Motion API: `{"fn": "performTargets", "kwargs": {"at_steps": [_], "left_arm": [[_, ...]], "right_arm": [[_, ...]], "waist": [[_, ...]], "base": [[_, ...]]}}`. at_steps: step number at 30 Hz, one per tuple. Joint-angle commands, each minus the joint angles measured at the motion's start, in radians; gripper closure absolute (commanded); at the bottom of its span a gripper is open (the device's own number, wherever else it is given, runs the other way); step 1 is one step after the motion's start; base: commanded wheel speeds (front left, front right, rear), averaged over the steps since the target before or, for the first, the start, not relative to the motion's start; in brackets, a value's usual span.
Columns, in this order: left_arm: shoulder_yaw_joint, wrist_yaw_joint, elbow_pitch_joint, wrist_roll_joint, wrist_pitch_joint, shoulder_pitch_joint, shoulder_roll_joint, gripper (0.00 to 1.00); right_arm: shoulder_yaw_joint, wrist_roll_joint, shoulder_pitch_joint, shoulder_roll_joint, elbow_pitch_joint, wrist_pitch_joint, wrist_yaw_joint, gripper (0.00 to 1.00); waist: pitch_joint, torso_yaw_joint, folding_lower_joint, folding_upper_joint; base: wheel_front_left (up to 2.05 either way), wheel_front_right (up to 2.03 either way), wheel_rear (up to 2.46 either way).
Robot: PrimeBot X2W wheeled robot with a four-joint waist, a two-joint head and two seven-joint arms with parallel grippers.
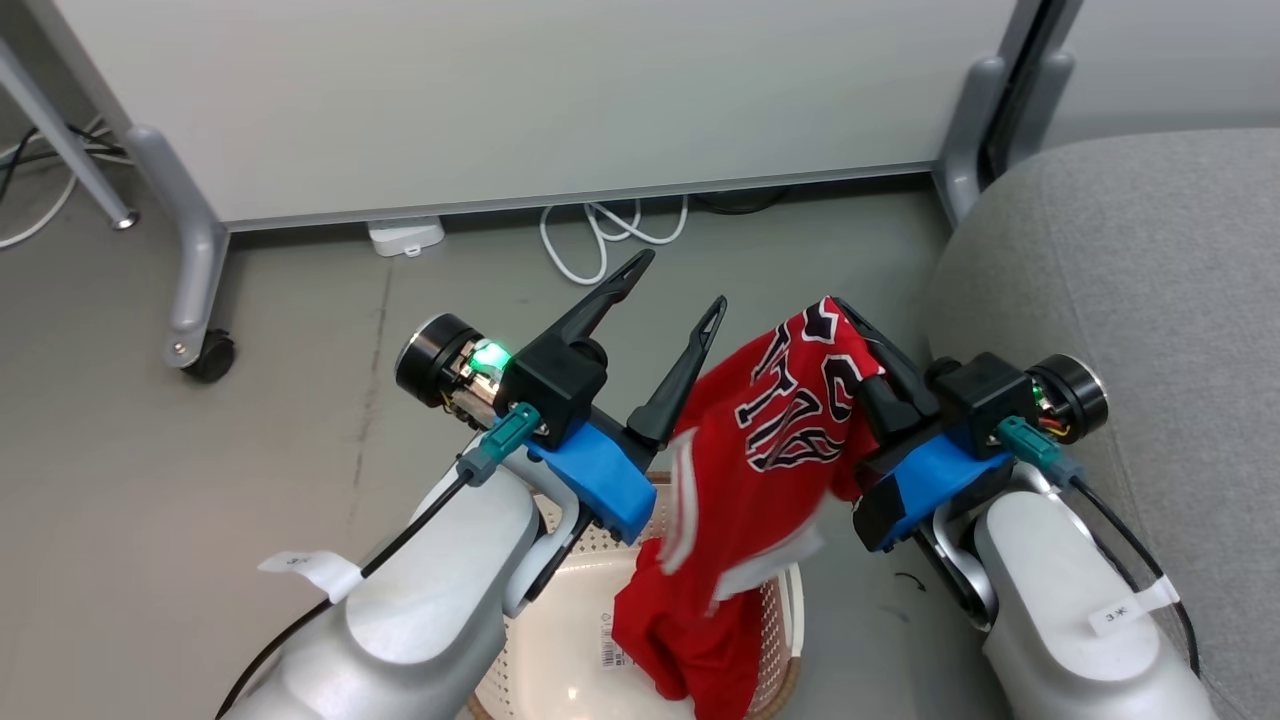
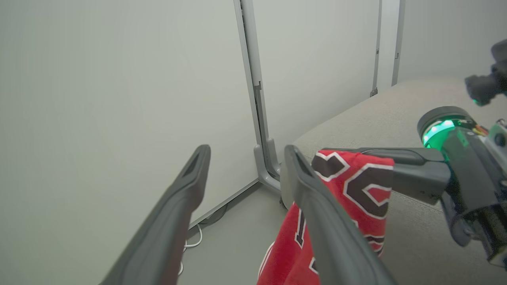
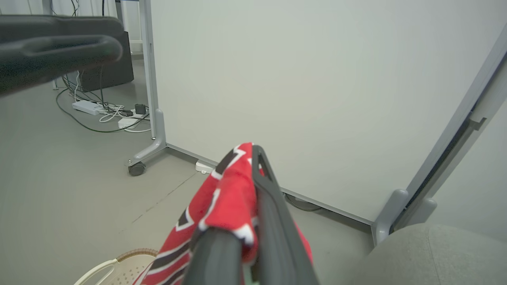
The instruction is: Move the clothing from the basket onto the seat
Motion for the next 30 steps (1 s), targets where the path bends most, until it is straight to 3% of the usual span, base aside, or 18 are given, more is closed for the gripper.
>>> {"fn": "performTargets", "kwargs": {"at_steps": [1, 14, 30], "left_arm": [[0.004, 0.002, -0.004, 0.003, -0.003, 0.012, 0.003, 0.00], [0.013, 0.013, -0.023, 0.019, -0.003, 0.031, 0.007, 0.00], [-0.005, -0.014, -0.013, 0.038, -0.003, 0.024, -0.012, 0.00]], "right_arm": [[-0.006, 0.008, 0.012, 0.002, -0.010, -0.004, 0.000, 1.00], [-0.111, -0.005, 0.096, -0.008, -0.155, -0.004, 0.000, 1.00], [-0.244, -0.015, 0.189, 0.005, -0.262, -0.004, 0.000, 1.00]], "waist": [[0.002, -0.012, 0.0000, 0.0000], [0.035, -0.126, 0.0000, 0.0000], [0.072, -0.271, 0.0000, 0.0000]], "base": [[0.00, 0.00, 0.00], [0.00, 0.00, 0.00], [0.00, 0.00, 0.00]]}}
